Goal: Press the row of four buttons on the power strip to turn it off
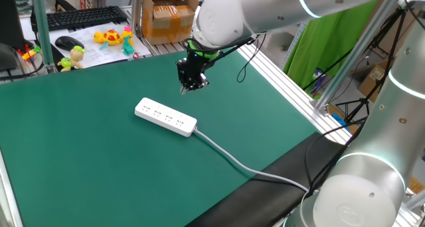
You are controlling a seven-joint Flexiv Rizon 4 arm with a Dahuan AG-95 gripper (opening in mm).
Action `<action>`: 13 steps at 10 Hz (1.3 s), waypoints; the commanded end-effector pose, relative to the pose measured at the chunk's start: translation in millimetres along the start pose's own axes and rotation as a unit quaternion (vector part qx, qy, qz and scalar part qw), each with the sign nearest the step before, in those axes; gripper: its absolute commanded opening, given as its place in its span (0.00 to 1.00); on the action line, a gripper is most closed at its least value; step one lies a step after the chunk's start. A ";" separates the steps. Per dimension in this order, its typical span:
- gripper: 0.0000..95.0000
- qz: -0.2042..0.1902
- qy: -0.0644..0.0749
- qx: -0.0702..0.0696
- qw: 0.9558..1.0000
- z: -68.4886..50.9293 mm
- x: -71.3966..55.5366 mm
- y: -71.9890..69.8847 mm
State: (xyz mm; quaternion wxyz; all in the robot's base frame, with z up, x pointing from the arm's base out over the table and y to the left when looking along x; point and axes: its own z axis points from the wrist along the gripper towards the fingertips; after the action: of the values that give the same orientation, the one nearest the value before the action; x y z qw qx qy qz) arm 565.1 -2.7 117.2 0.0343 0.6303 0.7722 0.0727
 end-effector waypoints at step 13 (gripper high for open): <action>1.00 0.252 -0.032 0.048 0.966 19.3 -10.8 15.9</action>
State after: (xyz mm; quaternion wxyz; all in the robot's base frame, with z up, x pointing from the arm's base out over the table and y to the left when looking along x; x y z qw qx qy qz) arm 584.4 -8.7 102.3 0.0176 0.7906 0.6114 0.0283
